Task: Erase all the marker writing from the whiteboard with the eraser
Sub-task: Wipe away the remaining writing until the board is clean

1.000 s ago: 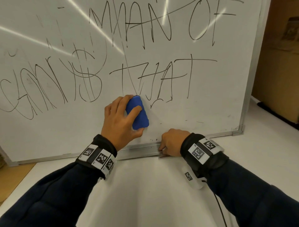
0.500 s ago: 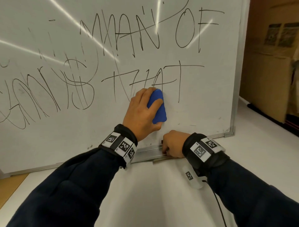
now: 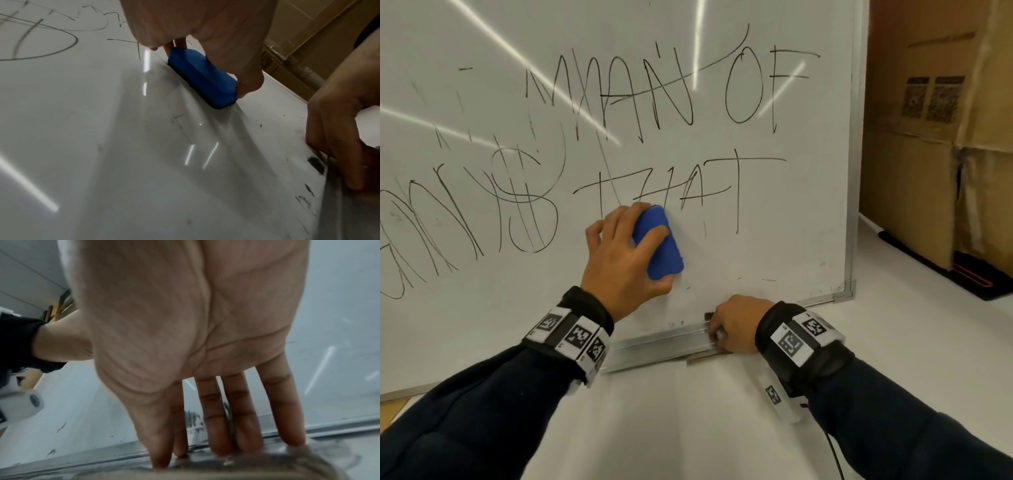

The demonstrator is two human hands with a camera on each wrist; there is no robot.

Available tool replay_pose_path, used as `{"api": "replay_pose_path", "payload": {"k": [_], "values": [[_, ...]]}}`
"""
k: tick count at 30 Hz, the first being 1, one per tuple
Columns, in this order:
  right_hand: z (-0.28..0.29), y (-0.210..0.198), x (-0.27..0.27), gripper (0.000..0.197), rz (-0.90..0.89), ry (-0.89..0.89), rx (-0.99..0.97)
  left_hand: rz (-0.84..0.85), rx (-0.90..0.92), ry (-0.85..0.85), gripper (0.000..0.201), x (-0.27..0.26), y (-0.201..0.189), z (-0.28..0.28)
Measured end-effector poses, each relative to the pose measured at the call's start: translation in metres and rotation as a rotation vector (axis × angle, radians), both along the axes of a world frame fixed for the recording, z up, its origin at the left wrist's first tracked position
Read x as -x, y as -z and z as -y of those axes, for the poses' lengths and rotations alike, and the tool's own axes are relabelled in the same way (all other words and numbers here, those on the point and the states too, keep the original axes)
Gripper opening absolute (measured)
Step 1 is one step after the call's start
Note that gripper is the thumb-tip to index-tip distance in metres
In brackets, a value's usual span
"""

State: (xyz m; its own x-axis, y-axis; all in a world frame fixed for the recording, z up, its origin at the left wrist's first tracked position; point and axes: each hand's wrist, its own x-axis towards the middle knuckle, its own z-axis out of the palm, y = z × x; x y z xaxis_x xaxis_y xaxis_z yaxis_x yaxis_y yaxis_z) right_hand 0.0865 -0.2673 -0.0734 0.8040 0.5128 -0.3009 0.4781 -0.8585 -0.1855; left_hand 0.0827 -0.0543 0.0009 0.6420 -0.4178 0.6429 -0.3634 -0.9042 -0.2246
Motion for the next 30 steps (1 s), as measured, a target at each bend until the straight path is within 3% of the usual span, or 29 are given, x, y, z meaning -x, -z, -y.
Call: {"api": "replay_pose_path", "payload": {"k": [5, 12, 18, 24, 30], "values": [[0.001, -0.003, 0.003, 0.025, -0.003, -0.007, -0.014, -0.029, 0.012, 0.077, 0.067, -0.013, -0.009, 0.037], [0.001, 0.000, 0.000, 0.026, 0.011, 0.017, -0.022, -0.029, -0.126, 0.158, 0.069, -0.035, -0.029, 0.092], [0.003, 0.003, 0.001, 0.030, 0.004, 0.045, -0.040, -0.006, -0.177, 0.119, 0.068, -0.034, -0.035, 0.086], [0.003, 0.005, 0.003, 0.028, 0.036, 0.048, -0.033, 0.003, -0.096, 0.069, 0.068, -0.022, -0.038, 0.050], [0.001, 0.003, 0.008, 0.025, 0.066, 0.019, 0.006, 0.000, -0.092, 0.132, 0.068, -0.033, -0.040, 0.087]]}}
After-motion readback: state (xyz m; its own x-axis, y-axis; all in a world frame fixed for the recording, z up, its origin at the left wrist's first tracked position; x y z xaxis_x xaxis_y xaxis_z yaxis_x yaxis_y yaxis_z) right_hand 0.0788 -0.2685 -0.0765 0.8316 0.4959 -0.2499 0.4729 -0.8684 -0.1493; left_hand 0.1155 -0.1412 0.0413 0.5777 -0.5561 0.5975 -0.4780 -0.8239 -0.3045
